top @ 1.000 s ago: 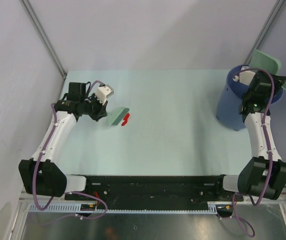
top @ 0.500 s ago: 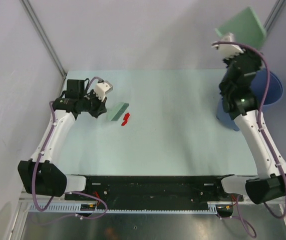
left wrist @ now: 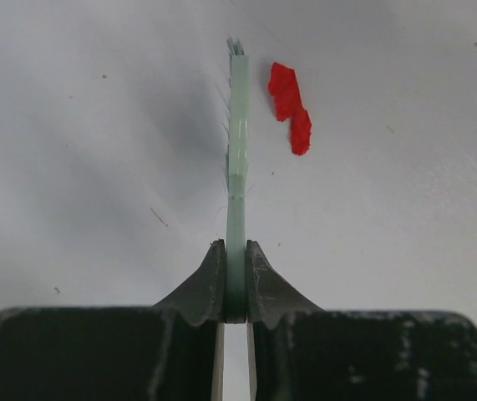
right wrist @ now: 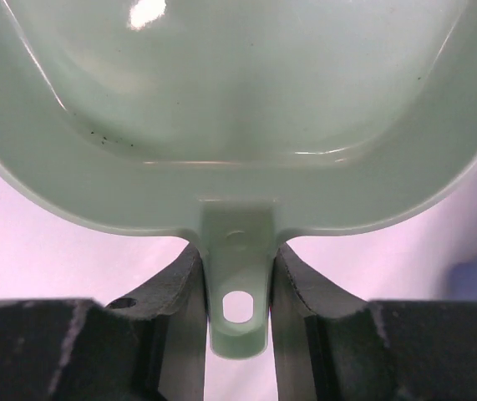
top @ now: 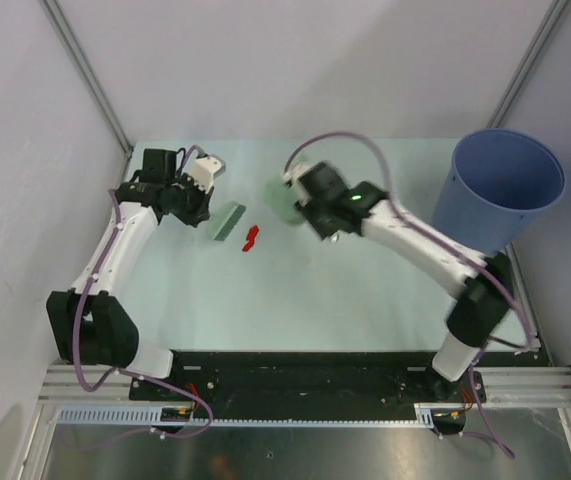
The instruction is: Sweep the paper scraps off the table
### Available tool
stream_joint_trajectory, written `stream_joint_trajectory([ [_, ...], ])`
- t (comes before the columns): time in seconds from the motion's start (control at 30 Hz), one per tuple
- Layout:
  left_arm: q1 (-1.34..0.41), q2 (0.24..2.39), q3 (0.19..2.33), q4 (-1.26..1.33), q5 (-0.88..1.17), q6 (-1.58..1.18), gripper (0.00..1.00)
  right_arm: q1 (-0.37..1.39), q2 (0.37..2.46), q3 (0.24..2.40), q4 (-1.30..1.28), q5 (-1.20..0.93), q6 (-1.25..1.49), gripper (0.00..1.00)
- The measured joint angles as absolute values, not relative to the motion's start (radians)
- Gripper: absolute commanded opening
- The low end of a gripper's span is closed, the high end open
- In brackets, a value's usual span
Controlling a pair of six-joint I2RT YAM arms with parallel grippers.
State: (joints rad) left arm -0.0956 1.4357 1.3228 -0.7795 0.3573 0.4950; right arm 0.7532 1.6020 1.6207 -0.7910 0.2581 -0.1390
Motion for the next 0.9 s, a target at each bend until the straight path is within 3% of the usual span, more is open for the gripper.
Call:
stream_joint_trajectory([
  [0.23, -0.096, 1.499, 1.338, -0.775, 0.313, 0.471, 0.0, 0.855, 1.955, 1.61, -0.988, 0.108, -0.015, 0.0],
  [0.7, -0.127, 1.681, 1.43, -0.745, 0.326, 0.417, 0.0, 0.878, 2.159, 1.687, -1.126, 0.116, 0.068, 0.0],
  [0.9, -0.229, 1.669, 1.386, -0.762, 0.504, 0.418, 0.0, 0.873, 2.161, 1.701, -1.119, 0.115, 0.072, 0.0],
])
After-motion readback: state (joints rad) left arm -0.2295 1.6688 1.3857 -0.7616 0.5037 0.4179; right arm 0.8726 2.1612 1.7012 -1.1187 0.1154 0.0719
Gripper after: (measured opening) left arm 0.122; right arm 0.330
